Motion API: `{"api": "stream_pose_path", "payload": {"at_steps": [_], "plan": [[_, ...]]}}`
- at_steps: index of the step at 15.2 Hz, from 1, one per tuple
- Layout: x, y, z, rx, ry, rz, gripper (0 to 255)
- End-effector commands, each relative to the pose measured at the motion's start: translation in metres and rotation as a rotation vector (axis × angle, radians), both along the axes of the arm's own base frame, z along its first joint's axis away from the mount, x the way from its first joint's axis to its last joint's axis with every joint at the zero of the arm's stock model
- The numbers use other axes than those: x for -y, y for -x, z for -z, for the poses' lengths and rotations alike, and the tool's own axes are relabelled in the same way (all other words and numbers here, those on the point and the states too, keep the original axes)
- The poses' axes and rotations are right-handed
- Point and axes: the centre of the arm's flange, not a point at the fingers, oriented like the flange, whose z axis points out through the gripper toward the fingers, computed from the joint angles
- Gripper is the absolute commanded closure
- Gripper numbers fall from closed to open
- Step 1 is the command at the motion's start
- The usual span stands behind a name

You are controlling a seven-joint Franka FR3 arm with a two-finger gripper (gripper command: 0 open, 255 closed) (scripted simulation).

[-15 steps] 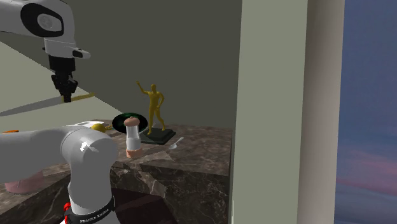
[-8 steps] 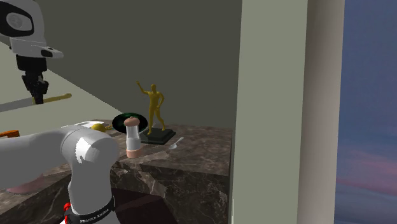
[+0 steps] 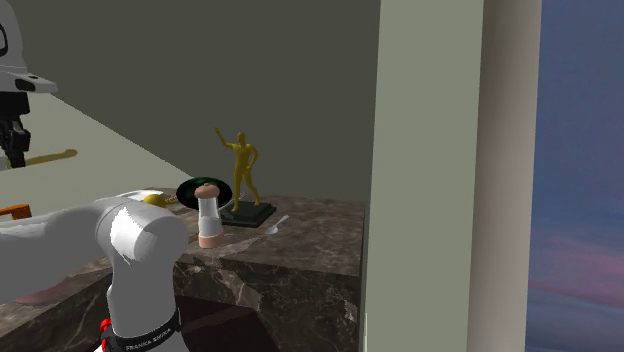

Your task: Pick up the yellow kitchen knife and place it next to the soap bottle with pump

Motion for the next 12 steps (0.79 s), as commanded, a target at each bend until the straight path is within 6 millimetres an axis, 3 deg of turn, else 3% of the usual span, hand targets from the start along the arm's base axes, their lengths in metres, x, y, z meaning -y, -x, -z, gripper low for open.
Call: {"api": "stream_pose_path", "payload": {"at_steps": [1, 12], "plan": [[-0.001, 0.002, 0.01, -0.001, 0.0, 0.0, 255], [-0.001, 0.002, 0.068, -0.001, 0.0, 0.0, 255]]}}
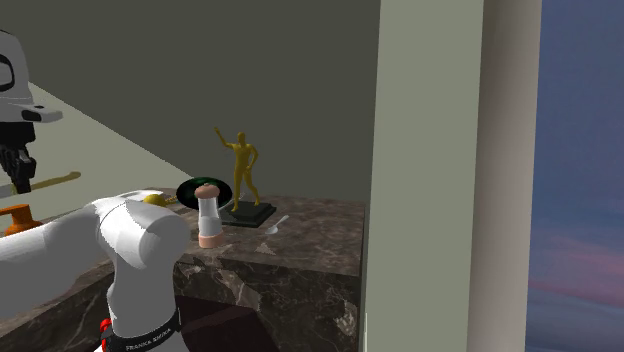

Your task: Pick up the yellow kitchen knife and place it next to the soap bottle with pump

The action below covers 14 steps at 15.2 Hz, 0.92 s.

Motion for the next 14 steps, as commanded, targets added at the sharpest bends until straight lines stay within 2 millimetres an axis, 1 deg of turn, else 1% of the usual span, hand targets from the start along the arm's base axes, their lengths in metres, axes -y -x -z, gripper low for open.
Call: {"api": "stream_pose_path", "payload": {"at_steps": [1, 14], "plan": [[0.0, 0.0, 0.01, 0.0, 0.0, 0.0, 255], [0.0, 0.0, 0.079, 0.0, 0.0, 0.0, 255]]}}
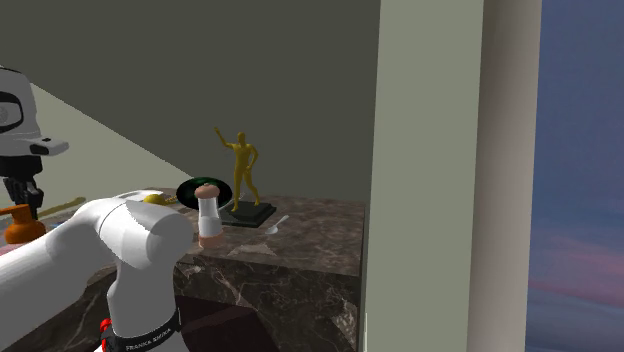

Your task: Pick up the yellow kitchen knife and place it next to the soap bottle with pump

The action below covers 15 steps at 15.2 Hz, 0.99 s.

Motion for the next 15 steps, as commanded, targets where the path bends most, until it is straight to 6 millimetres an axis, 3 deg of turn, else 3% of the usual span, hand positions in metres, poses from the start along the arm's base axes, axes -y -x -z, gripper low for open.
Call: {"api": "stream_pose_path", "payload": {"at_steps": [1, 15], "plan": [[0.001, 0.0, 0.01, 0.0, 0.0, 0.0, 255], [0.001, 0.0, 0.084, 0.0, 0.0, 0.0, 255]]}}
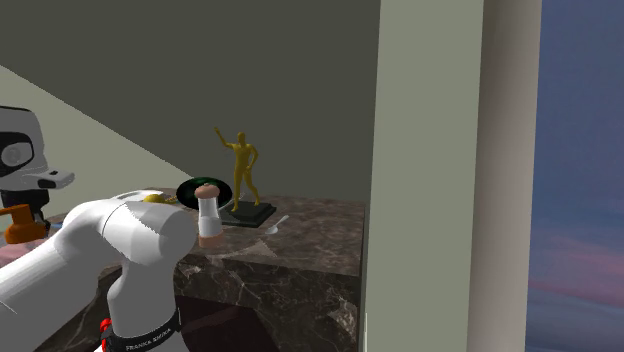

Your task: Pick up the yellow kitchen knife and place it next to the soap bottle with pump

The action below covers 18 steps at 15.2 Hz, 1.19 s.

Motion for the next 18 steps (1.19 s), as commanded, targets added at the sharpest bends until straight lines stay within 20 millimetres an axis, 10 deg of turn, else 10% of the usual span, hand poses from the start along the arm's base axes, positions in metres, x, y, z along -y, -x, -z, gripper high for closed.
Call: {"api": "stream_pose_path", "payload": {"at_steps": [1, 14, 15, 18], "plan": [[0.0, 0.0, 0.011, 0.001, -0.001, 0.0, 255], [0.0, 0.0, 0.04, 0.001, -0.002, 0.0, 255], [0.0, 0.0, 0.04, 0.001, -0.002, 0.0, 0], [0.0, 0.0, 0.04, 0.001, -0.002, 0.0, 0]]}}
